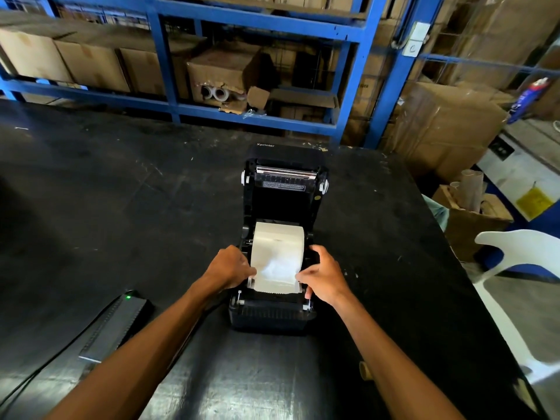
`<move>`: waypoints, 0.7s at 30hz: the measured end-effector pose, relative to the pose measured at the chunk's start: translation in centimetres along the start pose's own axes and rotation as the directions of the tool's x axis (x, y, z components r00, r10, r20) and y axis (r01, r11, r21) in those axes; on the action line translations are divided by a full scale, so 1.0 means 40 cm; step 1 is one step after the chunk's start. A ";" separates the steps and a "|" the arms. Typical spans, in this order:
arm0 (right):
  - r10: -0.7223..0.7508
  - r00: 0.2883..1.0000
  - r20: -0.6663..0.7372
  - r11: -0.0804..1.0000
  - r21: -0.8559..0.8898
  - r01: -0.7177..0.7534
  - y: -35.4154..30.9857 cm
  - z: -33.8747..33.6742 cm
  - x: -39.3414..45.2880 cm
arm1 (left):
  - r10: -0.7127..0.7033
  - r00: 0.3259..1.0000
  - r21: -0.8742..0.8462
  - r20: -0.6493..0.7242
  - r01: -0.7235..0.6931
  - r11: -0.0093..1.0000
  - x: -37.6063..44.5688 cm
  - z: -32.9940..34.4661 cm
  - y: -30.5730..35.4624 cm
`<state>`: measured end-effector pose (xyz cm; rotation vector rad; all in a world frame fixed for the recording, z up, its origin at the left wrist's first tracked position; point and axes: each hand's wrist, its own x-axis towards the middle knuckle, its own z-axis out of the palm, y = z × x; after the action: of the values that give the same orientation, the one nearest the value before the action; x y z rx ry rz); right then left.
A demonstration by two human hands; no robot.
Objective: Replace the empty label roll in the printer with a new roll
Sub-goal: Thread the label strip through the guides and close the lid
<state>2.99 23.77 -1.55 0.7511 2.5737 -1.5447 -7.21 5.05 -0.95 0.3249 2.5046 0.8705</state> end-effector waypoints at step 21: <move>0.051 0.998 0.041 0.998 -0.023 -0.050 -0.019 -0.004 0.006 | 0.006 1.000 -0.015 -0.022 -0.007 1.000 0.005 0.010 -0.006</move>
<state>2.50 23.70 -0.94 0.7673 2.5176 -1.4992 -7.20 5.13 -1.45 0.3204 2.5174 0.8991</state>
